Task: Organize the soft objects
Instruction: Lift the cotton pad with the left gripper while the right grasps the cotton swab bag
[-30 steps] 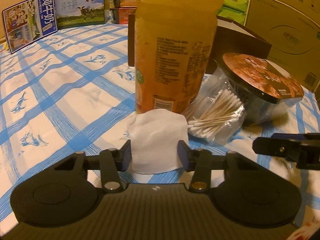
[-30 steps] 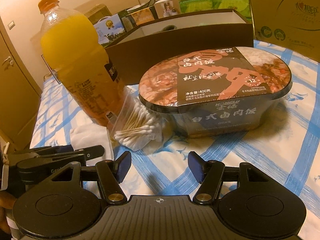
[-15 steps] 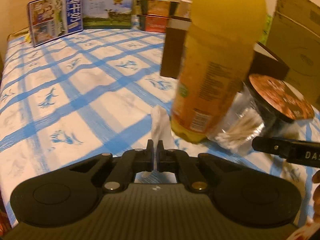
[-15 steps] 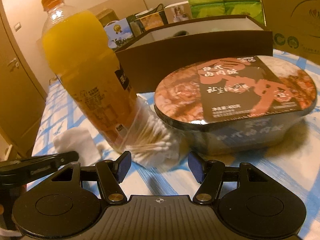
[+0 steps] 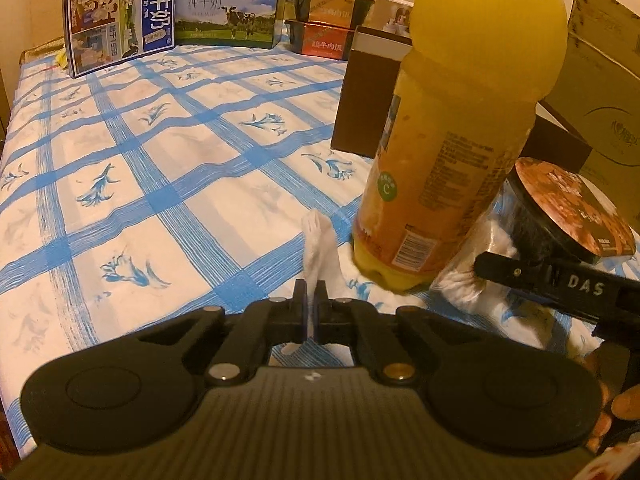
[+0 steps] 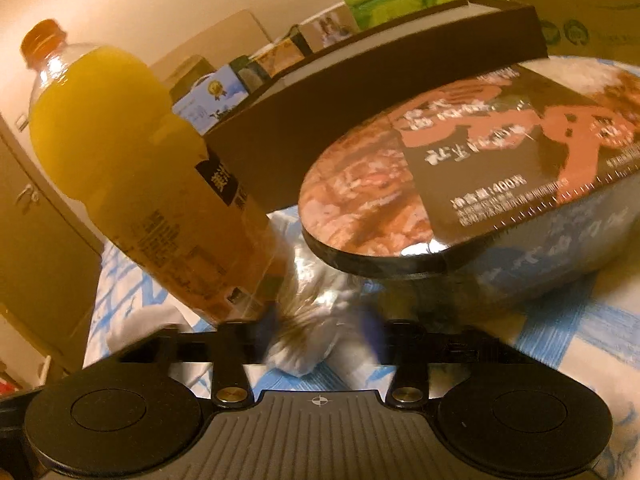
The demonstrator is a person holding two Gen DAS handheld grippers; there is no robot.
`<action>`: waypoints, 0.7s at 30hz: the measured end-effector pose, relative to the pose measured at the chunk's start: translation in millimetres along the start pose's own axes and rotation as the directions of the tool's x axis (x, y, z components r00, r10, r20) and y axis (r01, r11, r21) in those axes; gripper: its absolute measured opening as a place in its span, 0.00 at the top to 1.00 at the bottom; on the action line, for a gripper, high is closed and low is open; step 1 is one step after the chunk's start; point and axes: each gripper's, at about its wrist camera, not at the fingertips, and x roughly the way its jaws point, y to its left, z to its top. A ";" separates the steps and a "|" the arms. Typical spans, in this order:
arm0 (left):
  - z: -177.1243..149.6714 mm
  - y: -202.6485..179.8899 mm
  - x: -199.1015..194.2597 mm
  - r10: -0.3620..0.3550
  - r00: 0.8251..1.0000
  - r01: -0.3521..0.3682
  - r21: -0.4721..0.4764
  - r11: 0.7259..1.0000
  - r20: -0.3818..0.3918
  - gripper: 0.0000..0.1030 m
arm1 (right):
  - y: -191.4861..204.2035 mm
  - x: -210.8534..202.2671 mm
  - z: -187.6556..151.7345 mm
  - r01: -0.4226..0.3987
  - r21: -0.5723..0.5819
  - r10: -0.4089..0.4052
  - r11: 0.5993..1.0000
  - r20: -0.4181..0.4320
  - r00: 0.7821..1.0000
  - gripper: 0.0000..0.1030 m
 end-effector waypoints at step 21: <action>1.7 -3.2 -28.6 0.003 1.000 -0.003 -0.006 1.000 0.004 0.98 | 32.2 -56.2 -7.9 -0.017 -0.183 0.017 0.983 0.002 1.000 0.83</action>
